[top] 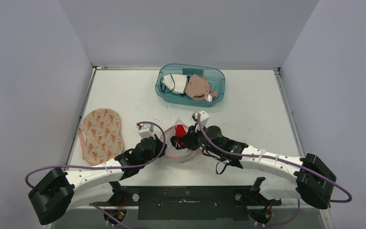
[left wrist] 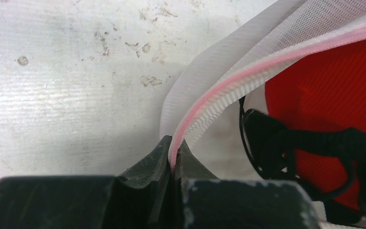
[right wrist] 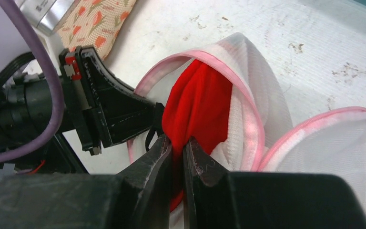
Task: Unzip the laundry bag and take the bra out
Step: Pick up the bra from the laundry bag.
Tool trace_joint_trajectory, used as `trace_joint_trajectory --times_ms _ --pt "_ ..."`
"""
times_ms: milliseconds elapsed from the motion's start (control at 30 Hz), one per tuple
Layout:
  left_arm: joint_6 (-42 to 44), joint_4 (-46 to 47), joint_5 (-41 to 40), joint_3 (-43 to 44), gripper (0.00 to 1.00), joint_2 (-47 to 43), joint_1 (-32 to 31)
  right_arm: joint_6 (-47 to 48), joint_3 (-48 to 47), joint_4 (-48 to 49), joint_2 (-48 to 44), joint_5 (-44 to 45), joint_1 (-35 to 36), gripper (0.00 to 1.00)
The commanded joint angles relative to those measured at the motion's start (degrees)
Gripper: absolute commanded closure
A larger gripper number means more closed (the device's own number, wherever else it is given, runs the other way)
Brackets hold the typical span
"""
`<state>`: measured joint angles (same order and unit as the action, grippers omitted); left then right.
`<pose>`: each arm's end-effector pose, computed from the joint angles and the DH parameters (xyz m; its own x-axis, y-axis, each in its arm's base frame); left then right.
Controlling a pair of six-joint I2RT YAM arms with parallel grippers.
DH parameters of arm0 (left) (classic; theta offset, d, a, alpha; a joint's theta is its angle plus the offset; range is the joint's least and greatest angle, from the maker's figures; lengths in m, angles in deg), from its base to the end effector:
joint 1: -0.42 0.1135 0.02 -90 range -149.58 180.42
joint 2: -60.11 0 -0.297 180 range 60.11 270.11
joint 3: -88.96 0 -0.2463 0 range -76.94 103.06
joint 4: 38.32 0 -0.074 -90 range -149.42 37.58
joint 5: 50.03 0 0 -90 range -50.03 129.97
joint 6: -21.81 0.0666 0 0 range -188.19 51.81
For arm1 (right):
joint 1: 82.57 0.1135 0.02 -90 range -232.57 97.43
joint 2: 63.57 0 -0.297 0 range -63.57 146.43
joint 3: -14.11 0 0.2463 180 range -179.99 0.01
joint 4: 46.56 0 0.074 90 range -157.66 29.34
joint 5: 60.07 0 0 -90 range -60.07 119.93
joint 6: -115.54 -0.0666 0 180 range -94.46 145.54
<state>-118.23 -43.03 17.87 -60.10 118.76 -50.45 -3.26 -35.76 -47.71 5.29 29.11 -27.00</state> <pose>0.1444 -0.1378 0.1799 -0.6146 -0.3699 -0.6968 0.0735 0.8525 -0.5175 0.1563 0.2297 0.2620 -0.5716 0.0181 -0.8204 -0.6356 0.6225 0.4566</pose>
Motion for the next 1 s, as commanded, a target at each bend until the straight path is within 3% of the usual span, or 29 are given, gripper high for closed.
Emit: trace_joint_trajectory --times_ms 0,300,600,833,967 --pt "3.3 0.0 -0.1 5.3 1.00 0.6 0.4 3.8 -1.3 5.1 0.7 -8.2 -0.6 0.95" --pt "5.8 0.6 1.6 10.7 1.00 3.8 1.7 6.1 0.7 3.8 3.4 -15.1 -0.1 0.95" --pt "4.3 3.3 3.0 7.6 1.00 8.8 3.0 7.3 3.7 5.0 -4.2 -7.9 -0.5 0.95" --pt "2.6 8.7 6.1 3.9 1.00 7.8 3.3 6.4 5.6 4.5 -3.5 -4.7 -1.0 0.95" --pt "2.8 12.5 10.1 3.3 1.00 8.3 2.9 5.1 6.4 5.2 -2.8 -4.8 -1.0 0.84"
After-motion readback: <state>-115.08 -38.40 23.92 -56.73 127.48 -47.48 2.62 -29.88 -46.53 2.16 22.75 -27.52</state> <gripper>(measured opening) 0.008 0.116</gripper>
